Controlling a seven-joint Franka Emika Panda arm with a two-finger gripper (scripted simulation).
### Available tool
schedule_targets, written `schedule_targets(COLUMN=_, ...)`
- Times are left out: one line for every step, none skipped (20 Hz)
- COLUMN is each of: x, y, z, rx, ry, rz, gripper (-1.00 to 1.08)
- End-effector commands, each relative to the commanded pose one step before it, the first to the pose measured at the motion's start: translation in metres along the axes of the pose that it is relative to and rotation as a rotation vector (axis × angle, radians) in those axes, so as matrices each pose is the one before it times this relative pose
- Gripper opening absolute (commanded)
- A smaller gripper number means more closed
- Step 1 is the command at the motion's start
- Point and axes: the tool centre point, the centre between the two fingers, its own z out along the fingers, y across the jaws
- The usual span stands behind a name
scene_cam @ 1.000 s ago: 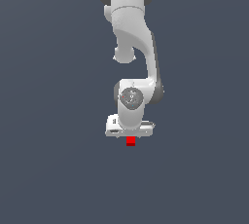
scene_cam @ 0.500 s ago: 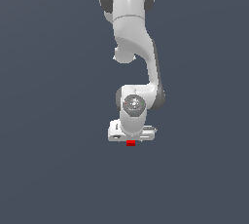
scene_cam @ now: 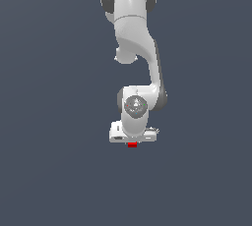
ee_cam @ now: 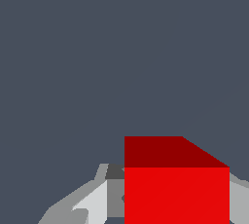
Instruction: Pick up the red cube and move it to a goal position.
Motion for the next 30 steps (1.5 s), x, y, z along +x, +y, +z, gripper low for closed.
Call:
schedule_targets(x=0.00003, y=0.00003, z=-0.00023, rx=0.00000, ry=0.00045, rz=0.00004, gripper=-1.00)
schedule_targets(x=-0.00010, y=0.00009, z=-0.00018, rx=0.00000, ry=0.00000, rz=0.00000, gripper=-1.00)
schedule_targets(x=-0.00029, y=0.00026, z=-0.00054, rx=0.00000, ry=0.00000, rz=0.00000, gripper=-1.00)
schedule_targets(x=-0.00048, y=0.00044, z=-0.00090, rx=0.00000, ry=0.00000, rz=0.00000, gripper=-1.00)
schedule_targets(x=-0.00067, y=0.00061, z=-0.00127, rx=0.00000, ry=0.00000, rz=0.00000, gripper=-1.00)
schedule_targets(x=-0.00087, y=0.00080, z=-0.00165, rx=0.00000, ry=0.00000, rz=0.00000, gripper=-1.00)
schedule_targets(x=-0.00108, y=0.00098, z=-0.00203, rx=0.00000, ry=0.00000, rz=0.00000, gripper=-1.00)
schedule_targets(x=-0.00128, y=0.00118, z=-0.00243, rx=0.00000, ry=0.00000, rz=0.00000, gripper=-1.00)
schedule_targets(x=-0.00150, y=0.00137, z=-0.00284, rx=0.00000, ry=0.00000, rz=0.00000, gripper=-1.00)
schedule_targets(x=-0.00171, y=0.00157, z=-0.00325, rx=0.00000, ry=0.00000, rz=0.00000, gripper=-1.00)
schedule_targets(x=-0.00193, y=0.00177, z=-0.00367, rx=0.00000, ry=0.00000, rz=0.00000, gripper=-1.00)
schedule_targets(x=-0.00215, y=0.00198, z=-0.00410, rx=0.00000, ry=0.00000, rz=0.00000, gripper=-1.00)
schedule_targets(x=-0.00237, y=0.00219, z=-0.00454, rx=0.00000, ry=0.00000, rz=0.00000, gripper=-1.00)
schedule_targets(x=-0.00259, y=0.00241, z=-0.00499, rx=0.00000, ry=0.00000, rz=0.00000, gripper=-1.00)
schedule_targets(x=-0.00282, y=0.00263, z=-0.00545, rx=0.00000, ry=0.00000, rz=0.00000, gripper=-1.00)
schedule_targets(x=-0.00305, y=0.00286, z=-0.00593, rx=0.00000, ry=0.00000, rz=0.00000, gripper=-1.00)
schedule_targets(x=-0.00329, y=0.00310, z=-0.00642, rx=0.00000, ry=0.00000, rz=0.00000, gripper=-1.00)
schedule_targets(x=-0.00352, y=0.00334, z=-0.00693, rx=0.00000, ry=0.00000, rz=0.00000, gripper=-1.00)
schedule_targets(x=-0.00371, y=0.00355, z=-0.00736, rx=0.00000, ry=0.00000, rz=0.00000, gripper=-1.00)
schedule_targets(x=-0.00363, y=0.00350, z=-0.00727, rx=0.00000, ry=0.00000, rz=0.00000, gripper=-1.00)
schedule_targets(x=-0.00349, y=0.00339, z=-0.00706, rx=0.00000, ry=0.00000, rz=0.00000, gripper=-1.00)
schedule_targets(x=-0.00334, y=0.00327, z=-0.00681, rx=0.00000, ry=0.00000, rz=0.00000, gripper=-1.00)
schedule_targets(x=-0.00317, y=0.00313, z=-0.00653, rx=0.00000, ry=0.00000, rz=0.00000, gripper=-1.00)
schedule_targets(x=-0.00297, y=0.00297, z=-0.00620, rx=0.00000, ry=0.00000, rz=0.00000, gripper=-1.00)
schedule_targets(x=-0.00276, y=0.00279, z=-0.00583, rx=0.00000, ry=0.00000, rz=0.00000, gripper=-1.00)
schedule_targets(x=-0.00253, y=0.00261, z=-0.00544, rx=0.00000, ry=0.00000, rz=0.00000, gripper=-1.00)
schedule_targets(x=-0.00231, y=0.00241, z=-0.00504, rx=0.00000, ry=0.00000, rz=0.00000, gripper=-1.00)
schedule_targets(x=-0.00208, y=0.00221, z=-0.00462, rx=0.00000, ry=0.00000, rz=0.00000, gripper=-1.00)
schedule_targets(x=-0.00185, y=0.00201, z=-0.00419, rx=0.00000, ry=0.00000, rz=0.00000, gripper=-1.00)
schedule_targets(x=-0.00162, y=0.00180, z=-0.00375, rx=0.00000, ry=0.00000, rz=0.00000, gripper=-1.00)
